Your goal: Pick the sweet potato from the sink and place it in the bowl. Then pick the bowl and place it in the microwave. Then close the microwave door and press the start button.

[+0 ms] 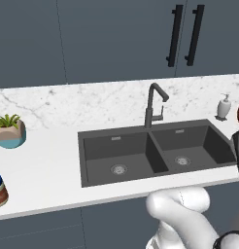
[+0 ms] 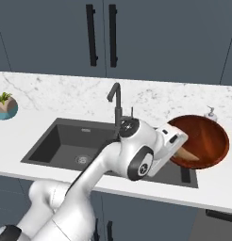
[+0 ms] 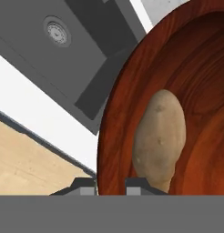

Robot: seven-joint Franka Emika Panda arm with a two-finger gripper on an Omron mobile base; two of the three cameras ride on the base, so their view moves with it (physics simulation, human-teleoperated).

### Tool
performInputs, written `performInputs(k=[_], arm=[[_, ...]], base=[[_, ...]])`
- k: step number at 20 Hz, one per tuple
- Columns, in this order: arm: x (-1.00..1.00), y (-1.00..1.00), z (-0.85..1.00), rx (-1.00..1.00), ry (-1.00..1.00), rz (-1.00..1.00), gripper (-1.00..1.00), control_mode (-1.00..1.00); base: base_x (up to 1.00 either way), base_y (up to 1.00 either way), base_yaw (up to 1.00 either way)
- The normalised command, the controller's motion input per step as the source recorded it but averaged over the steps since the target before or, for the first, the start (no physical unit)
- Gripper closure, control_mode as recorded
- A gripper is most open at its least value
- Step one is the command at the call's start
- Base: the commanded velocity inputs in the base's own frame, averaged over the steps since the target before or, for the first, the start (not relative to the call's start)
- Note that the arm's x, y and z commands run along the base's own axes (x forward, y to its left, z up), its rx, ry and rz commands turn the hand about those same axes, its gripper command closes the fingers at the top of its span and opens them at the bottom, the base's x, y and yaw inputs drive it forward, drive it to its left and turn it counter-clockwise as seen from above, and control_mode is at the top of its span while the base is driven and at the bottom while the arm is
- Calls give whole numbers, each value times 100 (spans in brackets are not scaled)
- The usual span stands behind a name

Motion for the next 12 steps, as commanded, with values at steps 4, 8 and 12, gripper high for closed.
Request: performInputs(k=[4, 8, 12], arm=[[-77, 100, 100, 0, 0, 15, 100, -100], [-52, 99, 99, 0, 8, 12, 100, -100], [-26, 96, 90, 2, 21, 12, 100, -100]], base=[[0, 0, 0], [0, 0, 0], [0, 0, 0]])
